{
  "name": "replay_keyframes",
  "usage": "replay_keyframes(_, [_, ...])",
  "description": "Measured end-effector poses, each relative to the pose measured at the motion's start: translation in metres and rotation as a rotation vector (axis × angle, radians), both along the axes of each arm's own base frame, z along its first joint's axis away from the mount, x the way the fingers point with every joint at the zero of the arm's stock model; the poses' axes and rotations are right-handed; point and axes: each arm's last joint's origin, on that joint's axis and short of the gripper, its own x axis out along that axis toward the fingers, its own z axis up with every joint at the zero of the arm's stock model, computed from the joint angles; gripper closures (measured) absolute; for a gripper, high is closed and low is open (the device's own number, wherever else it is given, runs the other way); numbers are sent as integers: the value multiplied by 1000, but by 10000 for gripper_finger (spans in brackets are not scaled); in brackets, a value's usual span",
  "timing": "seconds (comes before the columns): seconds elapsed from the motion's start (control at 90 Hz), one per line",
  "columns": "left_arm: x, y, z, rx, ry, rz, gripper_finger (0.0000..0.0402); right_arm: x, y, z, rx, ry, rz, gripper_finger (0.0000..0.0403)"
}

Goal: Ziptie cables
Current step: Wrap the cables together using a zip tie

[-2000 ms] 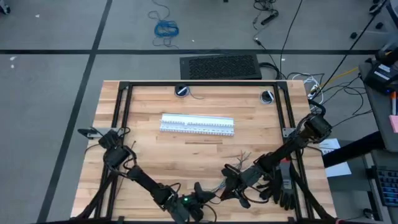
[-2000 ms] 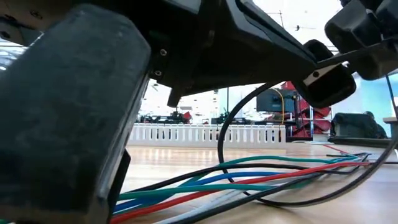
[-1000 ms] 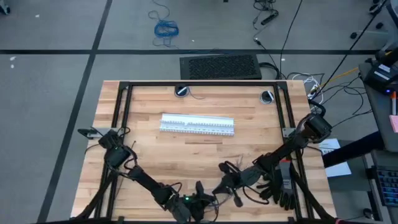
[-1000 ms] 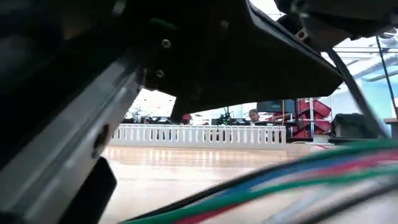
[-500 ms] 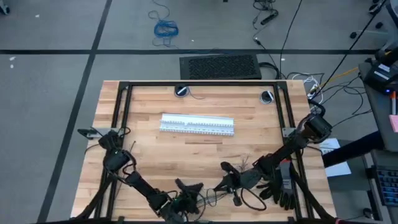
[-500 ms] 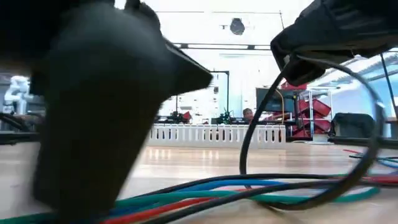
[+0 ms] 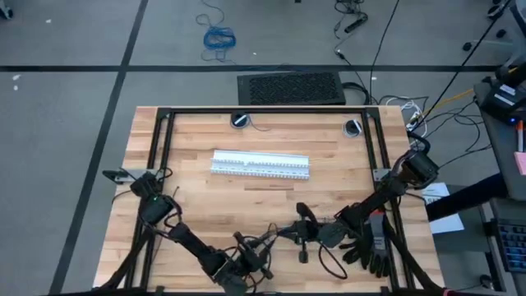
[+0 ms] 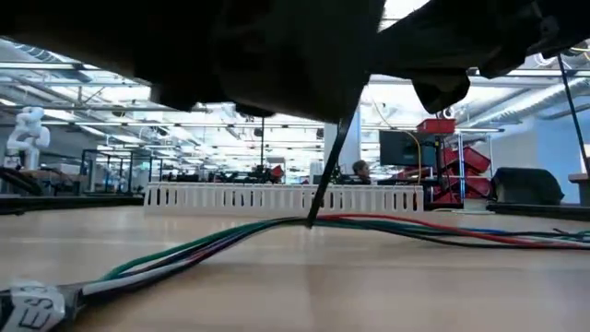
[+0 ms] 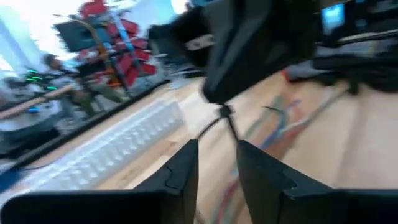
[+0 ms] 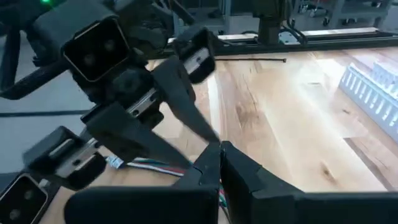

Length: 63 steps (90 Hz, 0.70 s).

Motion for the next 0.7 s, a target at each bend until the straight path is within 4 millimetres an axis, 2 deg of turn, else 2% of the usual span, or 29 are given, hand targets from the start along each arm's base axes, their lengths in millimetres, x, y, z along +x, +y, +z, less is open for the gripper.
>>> replay_keyframes(0.4, [17, 16, 4, -99, -59, -38, 280, 0, -1, 0, 9, -4, -17, 403])
replay_keyframes(0.7, [19, 15, 7, -135, -89, -67, 280, 6, -10, 0, 10, -4, -43, 403])
